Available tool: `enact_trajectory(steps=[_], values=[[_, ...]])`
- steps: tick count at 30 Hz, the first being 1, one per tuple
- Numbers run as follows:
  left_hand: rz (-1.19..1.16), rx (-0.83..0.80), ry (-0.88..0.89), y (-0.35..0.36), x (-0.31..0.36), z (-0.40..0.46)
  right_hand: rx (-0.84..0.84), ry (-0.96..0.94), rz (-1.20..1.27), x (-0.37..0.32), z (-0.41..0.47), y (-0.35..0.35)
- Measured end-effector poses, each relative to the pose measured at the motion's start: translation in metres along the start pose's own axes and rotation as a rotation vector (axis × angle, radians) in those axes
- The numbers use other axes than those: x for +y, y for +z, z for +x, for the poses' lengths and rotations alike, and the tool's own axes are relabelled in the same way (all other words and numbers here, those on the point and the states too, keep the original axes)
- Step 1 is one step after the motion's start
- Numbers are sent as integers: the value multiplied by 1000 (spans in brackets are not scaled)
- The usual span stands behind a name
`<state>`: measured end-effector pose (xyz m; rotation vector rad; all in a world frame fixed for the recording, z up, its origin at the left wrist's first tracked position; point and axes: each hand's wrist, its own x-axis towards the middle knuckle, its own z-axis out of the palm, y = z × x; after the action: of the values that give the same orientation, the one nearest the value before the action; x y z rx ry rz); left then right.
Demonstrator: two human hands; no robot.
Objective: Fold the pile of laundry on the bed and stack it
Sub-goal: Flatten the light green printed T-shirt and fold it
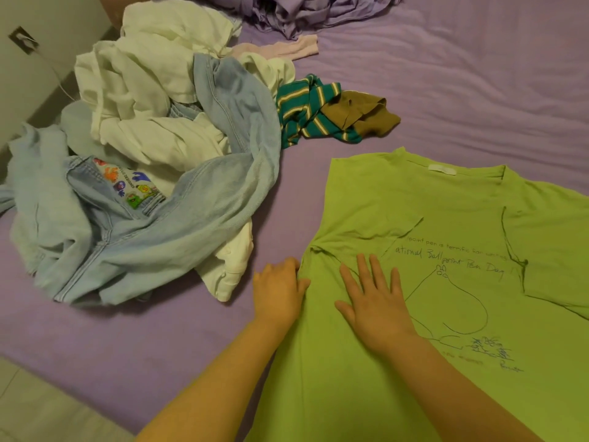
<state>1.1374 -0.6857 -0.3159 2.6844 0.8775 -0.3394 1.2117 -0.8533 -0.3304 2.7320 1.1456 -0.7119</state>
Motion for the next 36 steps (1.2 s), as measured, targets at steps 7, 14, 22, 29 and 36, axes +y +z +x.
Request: enact_trajectory(steps=[7, 14, 22, 29, 36], values=[[10, -116, -61, 16, -16, -81, -93, -36, -25, -9, -76, 34], [-114, -271, -245, 30, -34, -177, -225, -22, -13, -12, -187, 66], [-490, -340, -442, 37, -52, -240, -217, 7, 0, -25, -261, 111], [-826, -307, -448, 11, -62, -270, -178, 97, 134, -56, -284, 123], [-1534, -258, -644, -42, -39, -249, 25, 105, 551, -92, -295, 102]])
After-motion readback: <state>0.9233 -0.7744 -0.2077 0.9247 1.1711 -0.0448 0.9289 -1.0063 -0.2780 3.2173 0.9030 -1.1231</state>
